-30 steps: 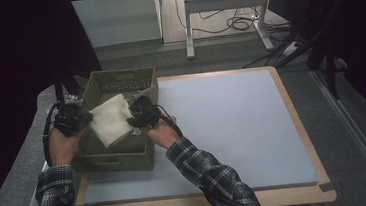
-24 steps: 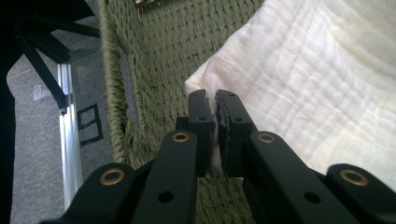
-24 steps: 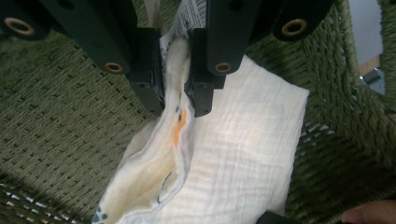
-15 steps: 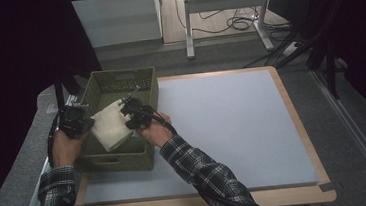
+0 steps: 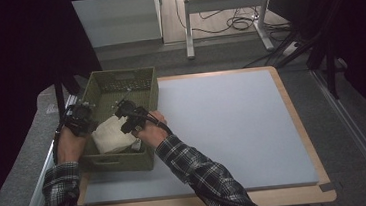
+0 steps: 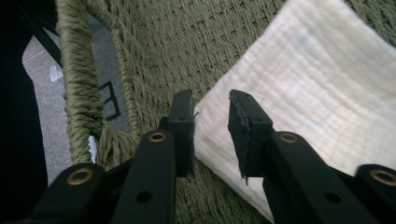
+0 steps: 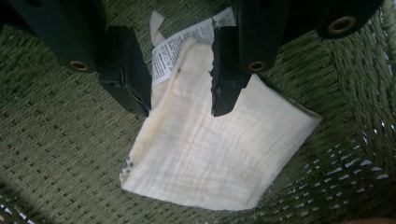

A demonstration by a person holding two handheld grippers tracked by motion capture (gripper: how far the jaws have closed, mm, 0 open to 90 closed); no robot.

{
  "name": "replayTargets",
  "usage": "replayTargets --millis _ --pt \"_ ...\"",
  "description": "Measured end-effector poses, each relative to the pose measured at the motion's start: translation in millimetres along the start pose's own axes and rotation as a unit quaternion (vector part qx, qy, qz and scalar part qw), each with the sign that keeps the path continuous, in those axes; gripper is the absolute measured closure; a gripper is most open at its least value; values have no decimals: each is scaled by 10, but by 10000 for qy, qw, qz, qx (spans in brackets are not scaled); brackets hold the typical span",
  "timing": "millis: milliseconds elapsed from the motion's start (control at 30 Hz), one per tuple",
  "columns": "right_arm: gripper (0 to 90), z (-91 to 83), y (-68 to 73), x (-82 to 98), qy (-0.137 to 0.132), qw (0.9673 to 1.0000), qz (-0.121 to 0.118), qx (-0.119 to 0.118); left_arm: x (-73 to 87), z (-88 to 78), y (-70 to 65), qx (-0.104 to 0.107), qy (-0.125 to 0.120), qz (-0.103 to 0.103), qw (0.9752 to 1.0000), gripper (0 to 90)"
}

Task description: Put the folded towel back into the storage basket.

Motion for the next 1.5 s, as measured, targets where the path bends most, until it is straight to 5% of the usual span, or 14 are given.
replayTargets --millis 267,633,900,1133,1500 --pt "524 -65 37 -24 -203 9996 -147 -144 -57 -66 24 -1 -216 -257 9994 562" --pt "430 -307 -55 -28 -675 9975 -187 -111 -188 -144 -57 279 -508 -687 9960 361" --pt "343 -519 -111 1 -988 9947 -280 -108 -342 -293 -210 569 -880 -921 9902 237" --pt "267 -693 -122 76 -1150 9925 -403 -125 -466 -415 -367 946 -1114 -1145 9826 127" --pt "161 -972 -140 286 -1395 9886 -486 -277 -611 -711 -705 1354 -1463 -956 9753 28"
Point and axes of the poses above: each handheld gripper's, and its own axes: z roughly forward along the jaws, x roughly out of its underside, y roughly to its left, the point moved 10 cm from there along z, roughly forward along the jaws, and after that the axes turned 15 degrees about -x, right-handed, at the moved point
